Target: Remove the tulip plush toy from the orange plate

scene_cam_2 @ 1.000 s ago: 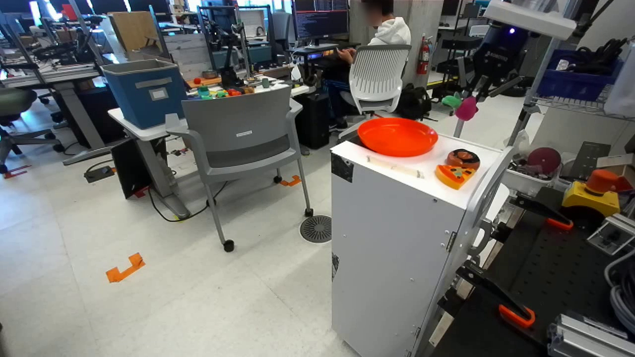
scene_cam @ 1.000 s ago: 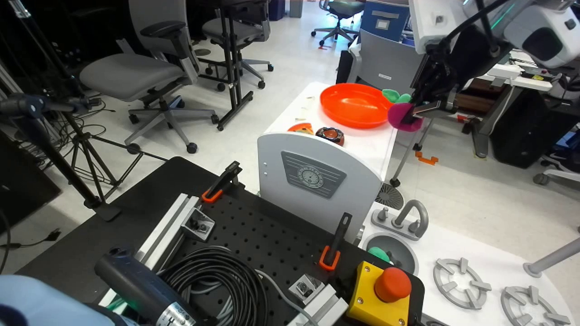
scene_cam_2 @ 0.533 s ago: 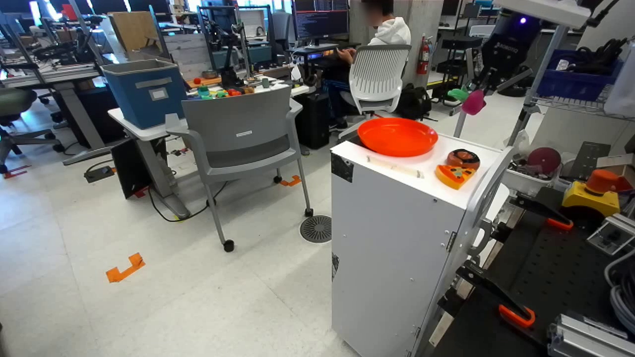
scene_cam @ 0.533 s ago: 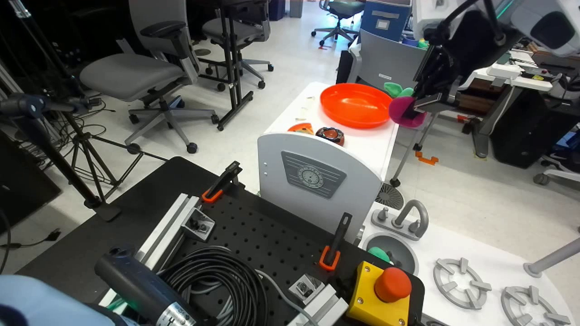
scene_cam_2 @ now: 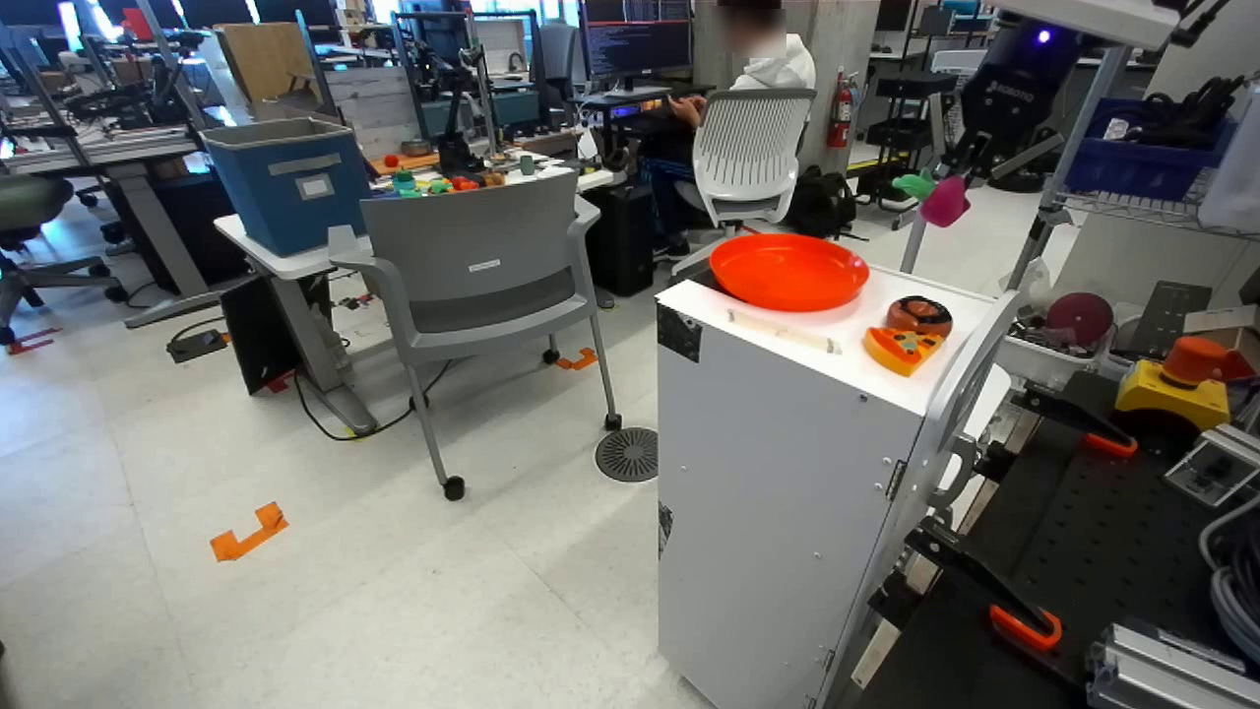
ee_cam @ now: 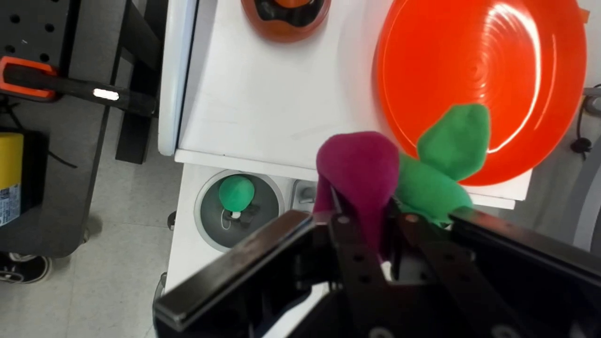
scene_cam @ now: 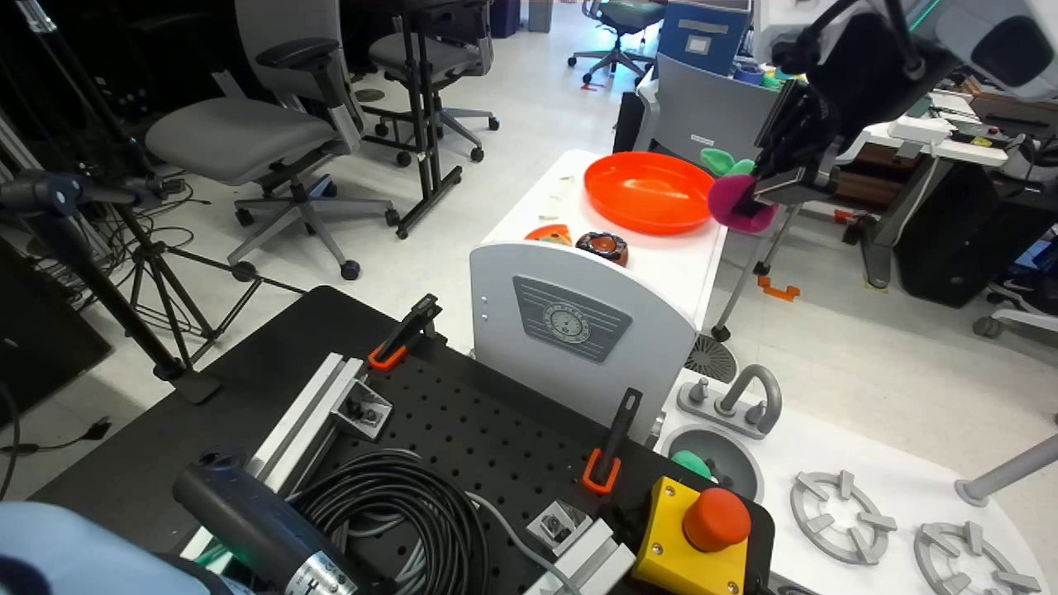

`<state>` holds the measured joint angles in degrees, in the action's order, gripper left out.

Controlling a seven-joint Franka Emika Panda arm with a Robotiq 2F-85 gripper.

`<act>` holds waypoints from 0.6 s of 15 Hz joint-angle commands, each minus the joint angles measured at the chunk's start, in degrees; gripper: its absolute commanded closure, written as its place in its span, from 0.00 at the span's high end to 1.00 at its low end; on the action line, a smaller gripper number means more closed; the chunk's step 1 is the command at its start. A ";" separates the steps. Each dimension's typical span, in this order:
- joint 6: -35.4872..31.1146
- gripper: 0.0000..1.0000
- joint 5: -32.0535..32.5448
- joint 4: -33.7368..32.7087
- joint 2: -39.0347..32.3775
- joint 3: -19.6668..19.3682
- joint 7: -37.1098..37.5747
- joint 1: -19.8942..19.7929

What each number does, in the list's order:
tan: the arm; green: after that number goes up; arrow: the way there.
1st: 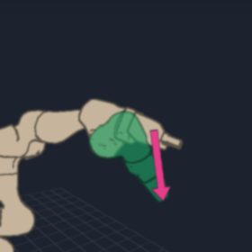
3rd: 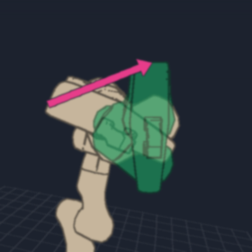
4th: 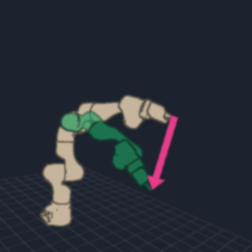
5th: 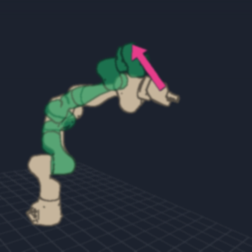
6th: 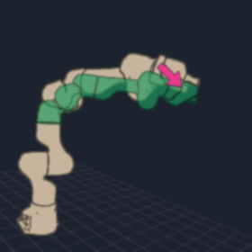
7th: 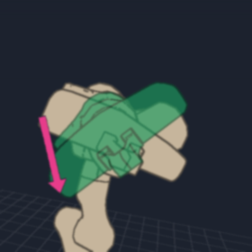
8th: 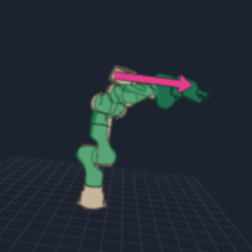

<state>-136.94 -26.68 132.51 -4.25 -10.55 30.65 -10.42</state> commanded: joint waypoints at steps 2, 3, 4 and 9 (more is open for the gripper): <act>2.03 0.03 0.30 0.51 1.62 -0.51 1.12 -0.22; 2.06 0.03 0.25 0.45 1.54 -0.55 1.13 -0.24; 2.09 0.03 0.25 0.46 1.53 -0.59 1.18 -0.24; 2.00 0.03 0.41 0.46 1.45 -0.67 1.42 -0.21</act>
<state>-136.62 -26.68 132.51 -4.25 -10.92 31.15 -10.43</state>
